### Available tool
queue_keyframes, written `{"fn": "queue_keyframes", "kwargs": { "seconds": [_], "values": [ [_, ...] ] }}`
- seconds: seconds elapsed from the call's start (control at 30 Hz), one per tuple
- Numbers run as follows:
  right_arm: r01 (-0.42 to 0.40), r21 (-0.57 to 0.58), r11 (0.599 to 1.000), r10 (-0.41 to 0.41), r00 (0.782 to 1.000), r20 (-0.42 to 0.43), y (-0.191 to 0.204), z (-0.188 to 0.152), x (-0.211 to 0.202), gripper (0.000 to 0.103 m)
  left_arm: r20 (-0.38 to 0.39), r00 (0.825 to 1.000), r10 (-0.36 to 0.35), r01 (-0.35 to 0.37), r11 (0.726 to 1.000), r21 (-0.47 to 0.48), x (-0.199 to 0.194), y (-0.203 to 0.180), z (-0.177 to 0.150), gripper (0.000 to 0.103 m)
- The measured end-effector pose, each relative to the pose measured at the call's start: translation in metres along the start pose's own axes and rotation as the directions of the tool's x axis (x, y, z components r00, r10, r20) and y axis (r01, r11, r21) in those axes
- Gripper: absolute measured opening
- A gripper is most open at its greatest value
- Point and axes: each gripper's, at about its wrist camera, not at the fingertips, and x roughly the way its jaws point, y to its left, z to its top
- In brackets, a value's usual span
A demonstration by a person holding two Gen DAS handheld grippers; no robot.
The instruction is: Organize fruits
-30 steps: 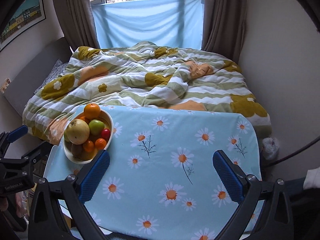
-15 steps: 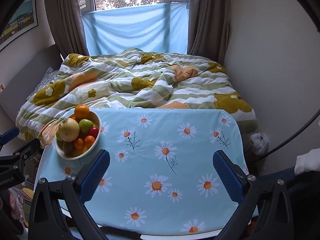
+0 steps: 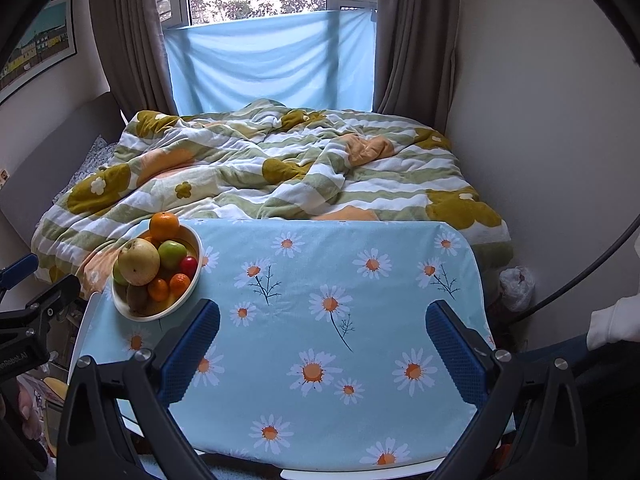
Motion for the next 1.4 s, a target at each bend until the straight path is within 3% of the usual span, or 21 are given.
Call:
{"fn": "queue_keyframes", "kwargs": {
  "seconds": [1.4],
  "values": [
    [0.003, 0.002, 1.0, -0.003, 1.0, 0.002, -0.0016, 0.0007, 0.0003, 0.103, 0.012, 1.0, -0.003, 0.004, 1.0, -0.013, -0.0016, -0.0074, 0.0036, 0.103]
  ]
}}
